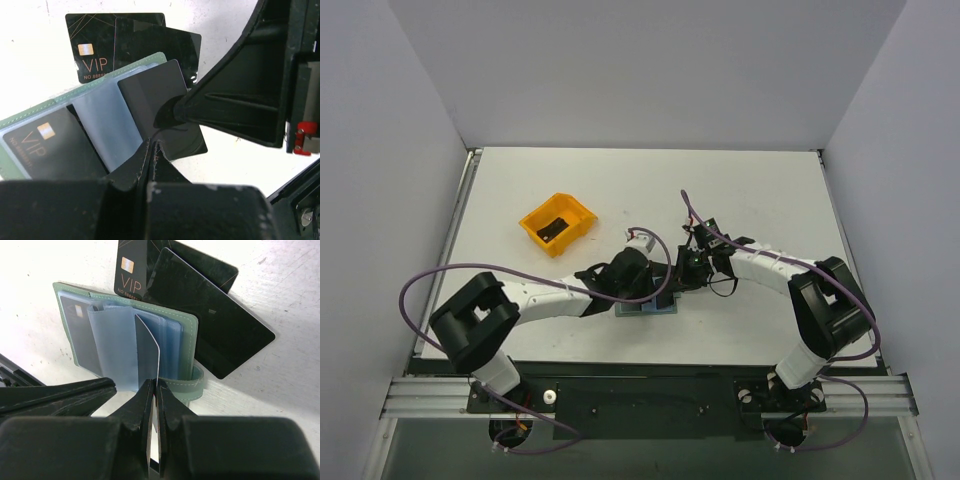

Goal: Put the credit cards into the card holder
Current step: Turn over the card slot in the card holder.

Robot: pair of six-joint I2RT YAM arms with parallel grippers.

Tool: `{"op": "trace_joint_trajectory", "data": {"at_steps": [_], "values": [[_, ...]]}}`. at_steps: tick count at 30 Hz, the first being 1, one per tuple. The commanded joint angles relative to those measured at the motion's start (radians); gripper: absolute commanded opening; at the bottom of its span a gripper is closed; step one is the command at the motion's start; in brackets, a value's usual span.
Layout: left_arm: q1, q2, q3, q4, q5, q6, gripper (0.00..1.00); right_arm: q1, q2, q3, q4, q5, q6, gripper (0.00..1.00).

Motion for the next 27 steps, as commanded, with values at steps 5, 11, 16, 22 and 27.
{"op": "trace_joint_trajectory", "data": {"at_steps": [5, 11, 16, 22, 27], "values": [[0.003, 0.081, 0.058, 0.040, -0.025, 0.028, 0.00, -0.001, 0.015, -0.027, -0.026, 0.034, -0.011, 0.00], [0.023, 0.106, 0.023, 0.014, -0.036, 0.028, 0.00, -0.007, 0.005, -0.025, -0.027, 0.036, -0.013, 0.00], [0.038, 0.080, -0.023, -0.022, -0.065, 0.020, 0.00, -0.012, -0.011, -0.031, -0.029, 0.034, -0.014, 0.00], [0.057, 0.043, -0.092, -0.015, -0.064, 0.000, 0.00, -0.018, -0.041, -0.033, -0.050, 0.043, -0.022, 0.00], [0.057, 0.043, -0.114, 0.001, -0.056, -0.018, 0.00, -0.021, -0.044, -0.034, -0.058, 0.042, -0.024, 0.00]]}}
